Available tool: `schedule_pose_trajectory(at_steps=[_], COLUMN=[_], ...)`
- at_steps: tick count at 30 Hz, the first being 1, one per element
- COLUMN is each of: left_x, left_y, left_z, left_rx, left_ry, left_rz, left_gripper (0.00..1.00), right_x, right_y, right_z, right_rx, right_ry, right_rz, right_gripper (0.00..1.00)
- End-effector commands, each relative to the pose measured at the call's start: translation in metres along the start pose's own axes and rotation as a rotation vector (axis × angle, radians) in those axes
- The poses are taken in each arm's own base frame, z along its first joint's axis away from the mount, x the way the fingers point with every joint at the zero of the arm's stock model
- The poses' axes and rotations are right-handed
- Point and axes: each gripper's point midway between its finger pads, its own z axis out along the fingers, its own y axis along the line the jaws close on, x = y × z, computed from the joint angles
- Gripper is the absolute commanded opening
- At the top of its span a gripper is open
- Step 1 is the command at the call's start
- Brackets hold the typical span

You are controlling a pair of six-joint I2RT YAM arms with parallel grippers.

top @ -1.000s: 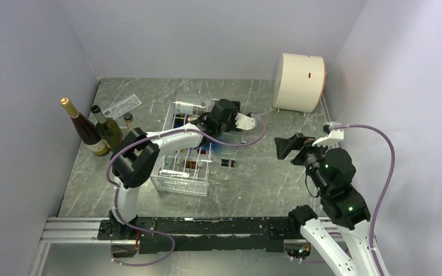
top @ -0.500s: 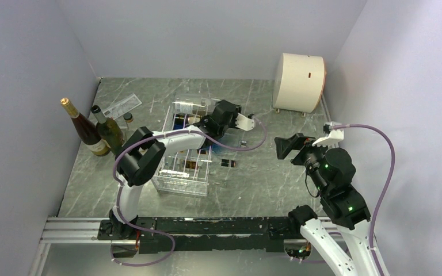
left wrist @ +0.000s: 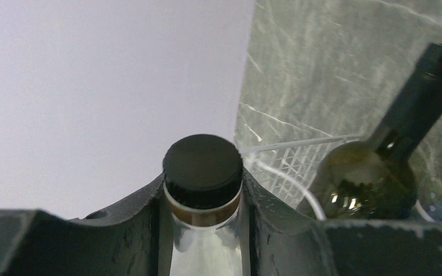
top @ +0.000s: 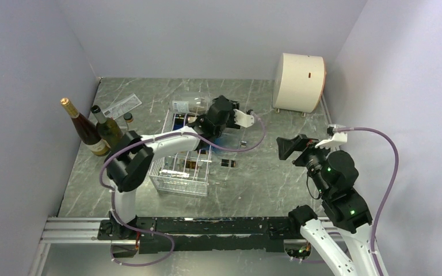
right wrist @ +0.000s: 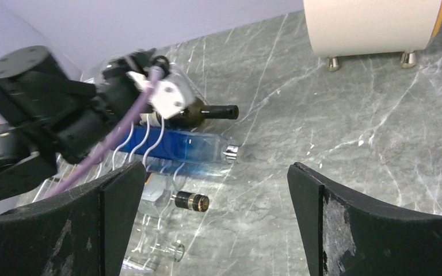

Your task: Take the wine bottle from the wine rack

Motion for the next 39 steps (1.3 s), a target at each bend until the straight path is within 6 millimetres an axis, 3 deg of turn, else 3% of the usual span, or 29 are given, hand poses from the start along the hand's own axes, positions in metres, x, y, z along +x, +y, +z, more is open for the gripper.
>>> schedule_pose_trajectory(at_steps=[1,7,13,18,22,29,35,39], left_x=[-0.014,-0.019,-0.028,-0.032,-0.028,0.025,0.058,0.087], left_y=[0.102,0.144,0.171,0.190,0.206,0.193,0.159,0.148], left_z=[-0.047,-0.083,-0.119,-0.169,-0.223,-0.284,-0.306,-0.320], left_rx=[-0.255,-0.322,-0.284,-0.229,-0.186,-0.200,-0.158,-0.240], left_ry=[-0.063,-0.126,-0.210,-0.313,-0.392,-0.257,-0.116,-0.046], left_rz=[-0.158,-0.307,-0.616,-0.824,-0.979,-1.142,-1.164,-1.210], left_gripper=[0.07,0.07,0.07,0.07,0.07,0.07,0.07,0.07], right_x=[-0.015,-0.025,-0.027,-0.022,-0.018,-0.014,-0.008,-0.006], right_y=[-0.004,-0.012,-0.014,-0.011,-0.011,-0.009,-0.008,-0.008], right_z=[-0.006,-0.018,-0.020,-0.015,-0.009,-0.004,0.004,0.006], right_rx=[0.025,0.050,0.058,0.047,0.054,0.048,0.051,0.048], right_ry=[-0.075,-0.145,-0.156,-0.129,-0.108,-0.092,-0.058,-0.049], right_rz=[0.024,0.056,0.059,0.047,0.041,0.036,0.023,0.021], right_gripper=[1.00,1.00,1.00,1.00,1.00,1.00,1.00,1.00])
